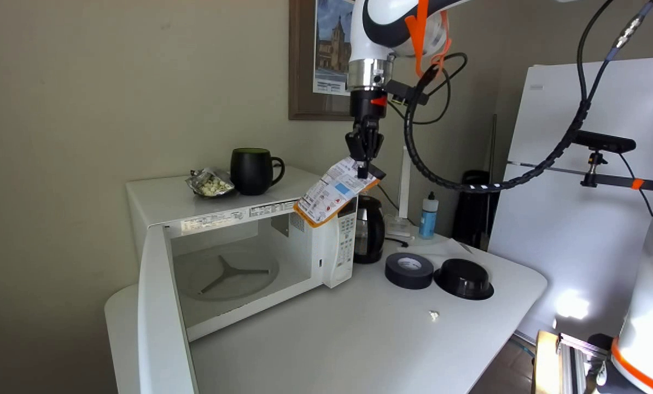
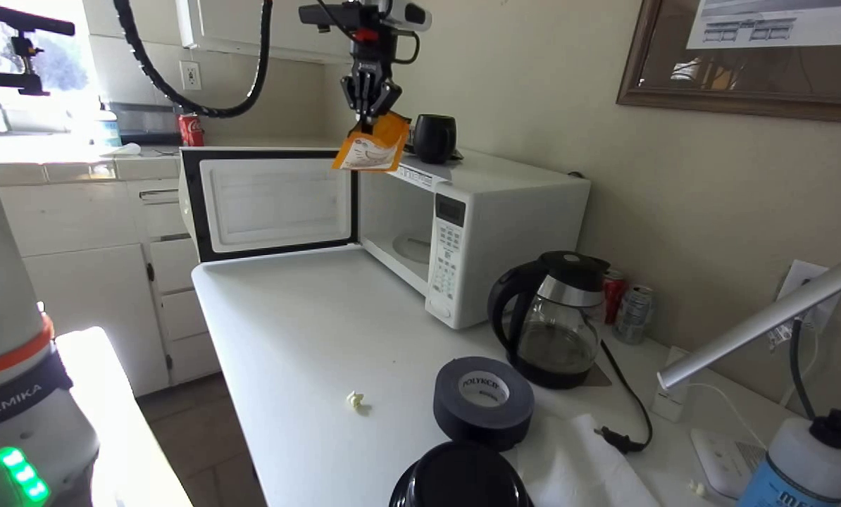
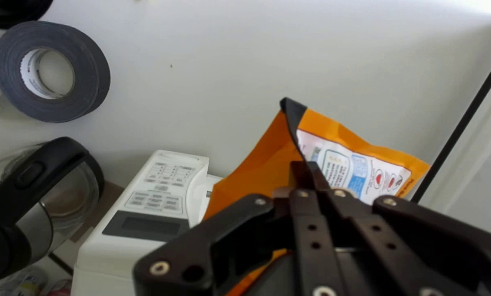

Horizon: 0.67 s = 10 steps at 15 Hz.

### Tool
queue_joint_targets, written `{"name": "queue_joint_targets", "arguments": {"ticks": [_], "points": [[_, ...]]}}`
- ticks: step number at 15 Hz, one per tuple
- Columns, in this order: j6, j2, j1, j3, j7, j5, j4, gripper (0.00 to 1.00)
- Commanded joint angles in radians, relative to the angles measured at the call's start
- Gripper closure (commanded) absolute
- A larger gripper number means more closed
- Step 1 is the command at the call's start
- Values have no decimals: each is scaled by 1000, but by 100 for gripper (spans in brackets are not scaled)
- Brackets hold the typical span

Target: Put the orange sachet on the top of the microwave

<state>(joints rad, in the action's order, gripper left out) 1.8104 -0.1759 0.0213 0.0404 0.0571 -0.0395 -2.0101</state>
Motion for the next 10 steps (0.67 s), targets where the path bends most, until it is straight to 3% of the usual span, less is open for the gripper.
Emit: {"name": "queue_joint_targets", "arguments": {"ticks": [1,6,10], "points": [[43,-3,-2,-17,-73,1,67,100],[260,23,17,-38,-236,-11,104,100],[208,24,35,-43,-291,72,113,100]]}}
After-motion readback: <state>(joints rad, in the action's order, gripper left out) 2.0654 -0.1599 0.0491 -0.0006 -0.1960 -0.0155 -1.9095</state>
